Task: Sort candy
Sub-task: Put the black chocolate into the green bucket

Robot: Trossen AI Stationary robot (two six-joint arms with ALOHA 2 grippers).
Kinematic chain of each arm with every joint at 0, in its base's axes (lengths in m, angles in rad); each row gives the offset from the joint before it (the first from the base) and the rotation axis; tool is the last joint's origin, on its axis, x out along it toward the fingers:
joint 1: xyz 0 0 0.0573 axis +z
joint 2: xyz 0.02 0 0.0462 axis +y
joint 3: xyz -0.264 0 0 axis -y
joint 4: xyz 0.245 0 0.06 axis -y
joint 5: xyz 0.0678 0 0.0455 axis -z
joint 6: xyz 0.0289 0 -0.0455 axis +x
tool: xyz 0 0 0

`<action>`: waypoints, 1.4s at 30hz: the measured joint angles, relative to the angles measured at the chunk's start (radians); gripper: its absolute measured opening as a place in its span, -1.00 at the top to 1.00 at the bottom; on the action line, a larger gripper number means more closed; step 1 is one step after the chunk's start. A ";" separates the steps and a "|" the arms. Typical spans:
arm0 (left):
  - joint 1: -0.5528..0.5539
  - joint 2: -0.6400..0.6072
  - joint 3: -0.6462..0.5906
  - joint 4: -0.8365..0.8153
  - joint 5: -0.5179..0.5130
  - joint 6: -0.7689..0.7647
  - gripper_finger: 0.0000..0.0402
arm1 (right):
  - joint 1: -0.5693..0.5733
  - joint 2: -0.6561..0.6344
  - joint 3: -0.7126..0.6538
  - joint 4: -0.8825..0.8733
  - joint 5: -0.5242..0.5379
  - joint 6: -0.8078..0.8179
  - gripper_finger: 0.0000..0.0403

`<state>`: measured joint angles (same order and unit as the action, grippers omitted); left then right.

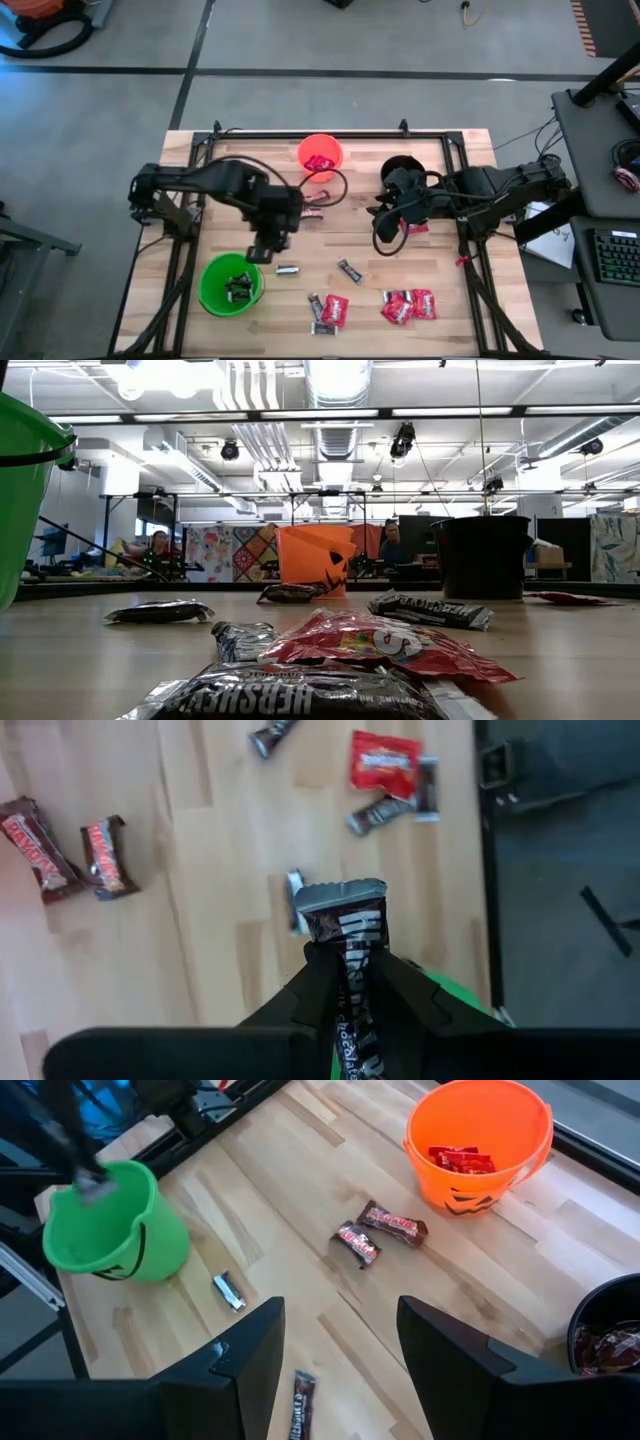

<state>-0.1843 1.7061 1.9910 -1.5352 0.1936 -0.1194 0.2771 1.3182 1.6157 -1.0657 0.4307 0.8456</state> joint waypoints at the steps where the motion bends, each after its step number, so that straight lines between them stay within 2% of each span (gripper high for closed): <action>1: -0.015 0.000 0.021 -0.029 0.000 -0.005 0.81 | 0.000 0.000 0.000 0.000 0.000 0.001 0.07; 6: -0.101 -0.031 0.023 -0.033 -0.001 -0.060 0.81 | 0.000 0.000 0.000 0.000 -0.005 0.007 0.07; 10: -0.177 -0.074 -0.064 -0.036 -0.063 -0.164 0.81 | 0.000 0.000 0.000 0.000 -0.011 0.011 0.07; 15: -0.263 -0.170 -0.253 -0.008 -0.121 -0.274 0.81 | 0.000 0.000 0.000 0.000 -0.011 0.011 0.07; 23: -0.333 -0.368 -0.625 0.173 -0.126 -0.463 0.81 | 0.000 0.000 0.000 0.000 -0.011 0.022 0.07; 30: -0.343 -0.433 -0.844 0.316 -0.126 -0.522 0.81 | 0.000 0.000 0.000 0.001 -0.011 0.036 0.07; 36: -0.345 -0.421 -0.916 0.359 -0.125 -0.522 0.81 | 0.000 0.000 0.000 0.001 -0.012 0.047 0.07; 42: -0.346 -0.416 -0.910 0.401 -0.124 -0.525 0.79 | 0.000 0.000 0.000 -0.014 -0.021 0.107 0.07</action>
<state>-0.5304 1.2903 1.0807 -1.1344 0.0692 -0.6442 0.2771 1.3182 1.6157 -1.0800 0.4098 0.9526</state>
